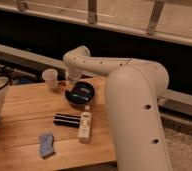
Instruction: Place the pepper in the ceramic bowl
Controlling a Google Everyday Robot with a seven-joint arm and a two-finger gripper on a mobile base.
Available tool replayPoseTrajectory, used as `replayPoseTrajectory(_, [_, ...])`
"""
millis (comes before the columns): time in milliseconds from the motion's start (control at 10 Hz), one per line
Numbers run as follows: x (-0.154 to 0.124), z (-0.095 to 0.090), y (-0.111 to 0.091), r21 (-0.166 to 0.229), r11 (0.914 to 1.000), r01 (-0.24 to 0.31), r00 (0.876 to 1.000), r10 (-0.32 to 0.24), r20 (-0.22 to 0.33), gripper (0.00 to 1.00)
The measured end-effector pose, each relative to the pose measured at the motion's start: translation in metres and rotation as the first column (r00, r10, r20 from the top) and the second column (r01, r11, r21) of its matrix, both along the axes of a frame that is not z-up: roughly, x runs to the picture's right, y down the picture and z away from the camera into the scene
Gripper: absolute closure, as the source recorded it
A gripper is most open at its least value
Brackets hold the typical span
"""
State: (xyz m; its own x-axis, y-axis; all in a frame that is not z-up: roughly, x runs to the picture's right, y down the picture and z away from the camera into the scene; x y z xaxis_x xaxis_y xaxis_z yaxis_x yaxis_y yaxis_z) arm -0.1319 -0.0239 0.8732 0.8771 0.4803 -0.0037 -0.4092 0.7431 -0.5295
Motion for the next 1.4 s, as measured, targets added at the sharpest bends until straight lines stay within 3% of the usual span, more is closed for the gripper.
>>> replayPoseTrajectory(100, [0.001, 0.002, 0.0, 0.001, 1.0, 0.003, 1.0, -0.003, -0.001, 0.53])
replayPoseTrajectory(400, [-0.01, -0.005, 0.013, -0.001, 1.0, 0.001, 1.0, -0.001, 0.004, 0.49])
replayPoseTrajectory(700, [-0.005, -0.002, 0.006, 0.004, 1.0, 0.002, 1.0, -0.002, 0.004, 0.31])
replayPoseTrajectory(1100, [-0.012, -0.009, 0.019, 0.003, 1.0, 0.004, 1.0, -0.004, 0.007, 0.29])
replayPoseTrajectory(1400, [-0.007, -0.006, 0.015, 0.006, 1.0, 0.005, 1.0, -0.005, 0.006, 0.29])
